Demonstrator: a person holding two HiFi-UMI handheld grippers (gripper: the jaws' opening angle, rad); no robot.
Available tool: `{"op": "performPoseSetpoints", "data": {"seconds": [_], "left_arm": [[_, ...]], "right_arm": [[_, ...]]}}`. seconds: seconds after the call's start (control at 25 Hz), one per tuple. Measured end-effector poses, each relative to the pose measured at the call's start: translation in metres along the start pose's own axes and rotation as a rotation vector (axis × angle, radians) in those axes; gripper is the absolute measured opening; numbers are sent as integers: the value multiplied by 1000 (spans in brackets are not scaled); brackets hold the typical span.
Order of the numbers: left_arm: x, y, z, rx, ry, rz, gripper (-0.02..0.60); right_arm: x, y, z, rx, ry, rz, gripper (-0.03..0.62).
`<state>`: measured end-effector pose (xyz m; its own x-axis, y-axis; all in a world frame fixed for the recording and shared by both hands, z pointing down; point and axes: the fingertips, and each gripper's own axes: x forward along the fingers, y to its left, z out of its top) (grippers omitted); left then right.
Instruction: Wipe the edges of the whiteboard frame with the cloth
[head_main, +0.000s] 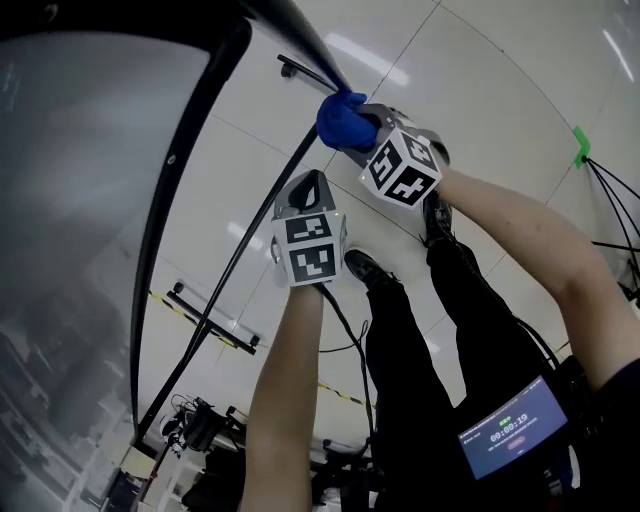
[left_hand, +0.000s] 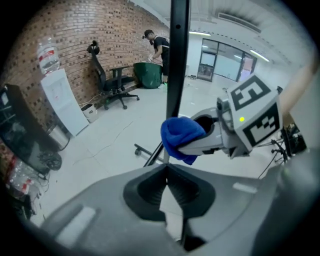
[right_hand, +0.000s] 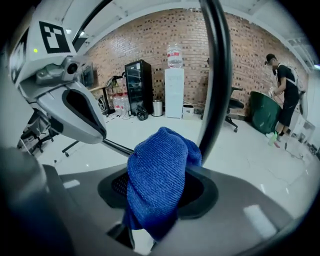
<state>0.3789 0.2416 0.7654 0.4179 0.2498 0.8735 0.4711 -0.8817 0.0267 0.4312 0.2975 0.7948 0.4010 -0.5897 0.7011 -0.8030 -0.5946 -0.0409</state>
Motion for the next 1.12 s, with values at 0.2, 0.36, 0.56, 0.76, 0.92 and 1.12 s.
{"op": "performPoseSetpoints", "data": {"seconds": [0.2, 0.36, 0.56, 0.76, 0.92, 1.12], "left_arm": [[-18, 7, -14, -87, -24, 45, 3], [-34, 12, -32, -146, -40, 71, 3], [-50, 31, -69, -212, -38, 107, 3], [-66, 51, -89, -261, -58, 137, 3], [-81, 66, -109, -285, -67, 159, 3], [-110, 91, -163, -374, -69, 205, 3]], "right_arm": [[26, -13, -6, -75, 111, -119, 201], [45, -8, -5, -78, 140, -86, 201], [60, 29, 7, -168, 170, 1, 201], [73, 53, 12, -209, 205, 36, 201], [81, 86, 14, -305, 202, 64, 201], [98, 136, 24, -420, 226, 101, 201]]}}
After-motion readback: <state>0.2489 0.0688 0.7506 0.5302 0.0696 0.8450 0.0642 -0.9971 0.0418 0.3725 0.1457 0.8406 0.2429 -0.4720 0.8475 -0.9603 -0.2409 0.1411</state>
